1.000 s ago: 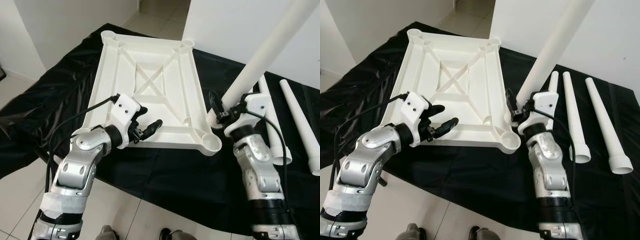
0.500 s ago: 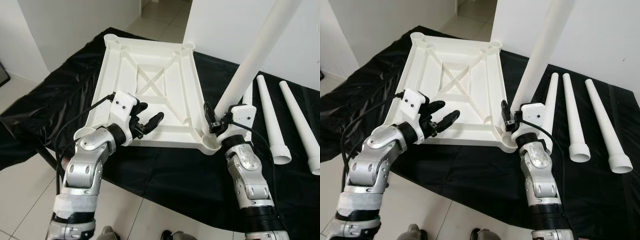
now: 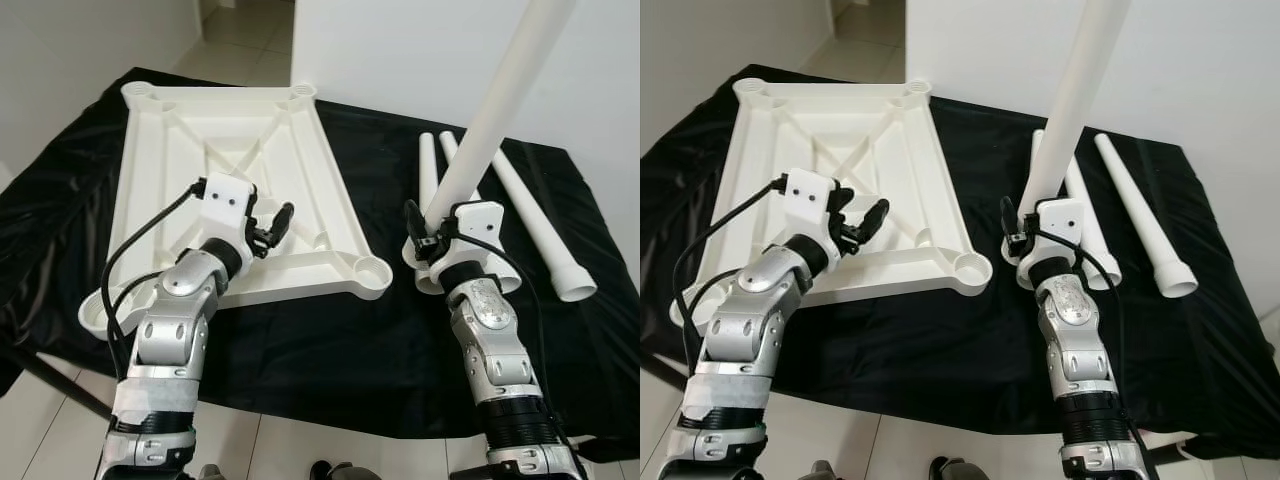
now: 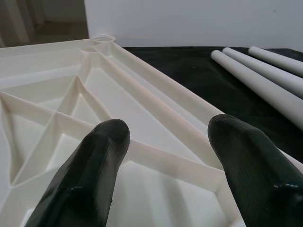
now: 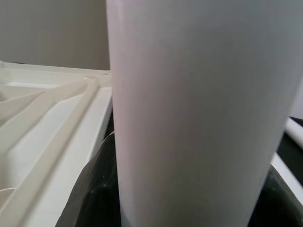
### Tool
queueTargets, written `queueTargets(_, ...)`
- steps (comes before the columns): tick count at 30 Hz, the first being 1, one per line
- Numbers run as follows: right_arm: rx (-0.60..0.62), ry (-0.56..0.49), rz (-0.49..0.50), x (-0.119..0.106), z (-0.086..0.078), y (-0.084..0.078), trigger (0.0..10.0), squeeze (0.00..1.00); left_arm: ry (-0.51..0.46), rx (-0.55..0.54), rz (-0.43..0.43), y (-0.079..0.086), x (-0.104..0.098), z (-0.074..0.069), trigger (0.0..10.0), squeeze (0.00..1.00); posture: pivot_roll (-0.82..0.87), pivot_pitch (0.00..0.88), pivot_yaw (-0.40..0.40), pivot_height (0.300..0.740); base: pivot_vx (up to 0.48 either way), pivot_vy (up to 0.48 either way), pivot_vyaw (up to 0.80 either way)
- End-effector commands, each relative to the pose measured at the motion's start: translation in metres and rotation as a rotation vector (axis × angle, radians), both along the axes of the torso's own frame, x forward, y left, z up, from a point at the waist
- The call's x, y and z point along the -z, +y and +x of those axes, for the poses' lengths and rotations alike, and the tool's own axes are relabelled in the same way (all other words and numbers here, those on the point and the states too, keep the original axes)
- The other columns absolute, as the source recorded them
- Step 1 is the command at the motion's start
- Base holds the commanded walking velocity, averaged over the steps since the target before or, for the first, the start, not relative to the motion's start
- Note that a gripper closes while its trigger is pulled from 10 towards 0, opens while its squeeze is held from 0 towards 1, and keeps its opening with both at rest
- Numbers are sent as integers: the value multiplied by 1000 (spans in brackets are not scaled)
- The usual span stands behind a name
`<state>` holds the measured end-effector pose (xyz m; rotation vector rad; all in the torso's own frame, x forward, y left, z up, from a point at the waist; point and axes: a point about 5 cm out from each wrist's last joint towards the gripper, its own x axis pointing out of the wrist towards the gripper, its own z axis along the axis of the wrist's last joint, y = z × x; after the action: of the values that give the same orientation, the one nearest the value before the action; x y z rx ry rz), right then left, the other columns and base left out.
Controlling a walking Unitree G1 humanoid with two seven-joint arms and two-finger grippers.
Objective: Building children table
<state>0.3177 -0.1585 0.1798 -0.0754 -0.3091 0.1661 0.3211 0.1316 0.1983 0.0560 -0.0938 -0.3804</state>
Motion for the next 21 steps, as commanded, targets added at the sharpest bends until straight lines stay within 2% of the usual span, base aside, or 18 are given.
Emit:
queueTargets(1,2,-19,-4,-3,2,0,10000,0,-2,-11,9,2,1,1,10000,0,72,4,-62,740,0,0,-769)
queueTargets(12,0,-46,-13,-8,8,-3,10000,0,-29,-71,28,12,0,7,10000,0,74,1,-84,740,0,0,-763)
queueTargets(21,-18,-67,-5,-11,10,0,10000,0,-48,-90,31,17,0,9,10000,0,75,0,-98,740,0,0,0)
